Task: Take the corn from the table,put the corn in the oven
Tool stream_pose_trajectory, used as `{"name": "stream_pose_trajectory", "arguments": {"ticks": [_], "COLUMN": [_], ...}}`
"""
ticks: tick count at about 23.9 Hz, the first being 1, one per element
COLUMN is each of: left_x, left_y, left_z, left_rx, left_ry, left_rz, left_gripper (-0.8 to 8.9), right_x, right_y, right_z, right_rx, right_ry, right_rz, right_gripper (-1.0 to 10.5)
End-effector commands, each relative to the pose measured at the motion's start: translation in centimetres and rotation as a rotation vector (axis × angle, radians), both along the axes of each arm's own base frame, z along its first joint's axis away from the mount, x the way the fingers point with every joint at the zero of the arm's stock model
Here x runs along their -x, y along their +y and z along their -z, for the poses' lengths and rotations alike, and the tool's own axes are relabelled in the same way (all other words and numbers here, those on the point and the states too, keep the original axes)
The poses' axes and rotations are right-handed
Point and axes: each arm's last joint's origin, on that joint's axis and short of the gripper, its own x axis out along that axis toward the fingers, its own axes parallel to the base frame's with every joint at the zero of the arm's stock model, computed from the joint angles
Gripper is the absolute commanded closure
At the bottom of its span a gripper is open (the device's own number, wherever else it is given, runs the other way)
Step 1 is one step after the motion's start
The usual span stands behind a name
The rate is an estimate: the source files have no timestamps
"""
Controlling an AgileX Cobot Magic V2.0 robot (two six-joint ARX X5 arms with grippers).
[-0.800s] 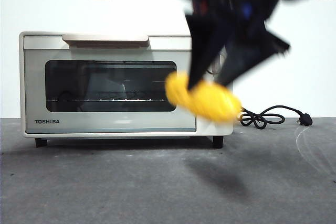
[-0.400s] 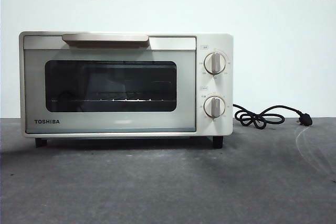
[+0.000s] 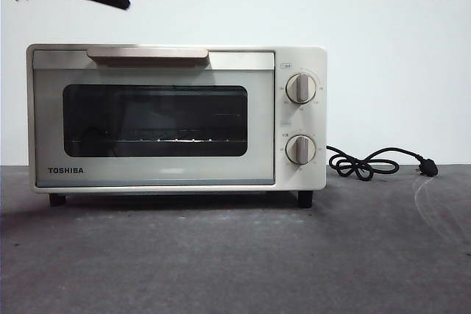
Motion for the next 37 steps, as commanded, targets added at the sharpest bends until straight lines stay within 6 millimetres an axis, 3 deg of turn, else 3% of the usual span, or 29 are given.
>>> {"name": "stream_pose_trajectory", "arguments": {"ticks": [1,10,21,37], "left_x": [-0.5,-1.2,-1.2,1.6], "left_y": [-0.8,-2.1,-2.4,-2.6], "left_z": [0.6,2.1,3.4,5.5], "left_rx": [0.000,-0.064,-0.172,-0.313], "left_ry": [0.022,0.066,0.125,0.431], "left_rz": [0.021,0.003,-0.016,0.066], "left_gripper": [8.19,8.19,8.19,8.19], "right_x": [0.3,0.6,0.6,0.6], "right_y": [-0.3,-0.8,-0.8,-0.8], "right_z": [-0.4,-0.7,-0.7,-0.7], "right_rx": [-0.023,-0.035,-0.025,-0.022], "right_ry": [-0.009,-0.019,-0.032,-0.045], "right_rz": [0.003,0.005,-0.002,0.005], "right_gripper": [9.6,9.6,9.6,9.6]}}
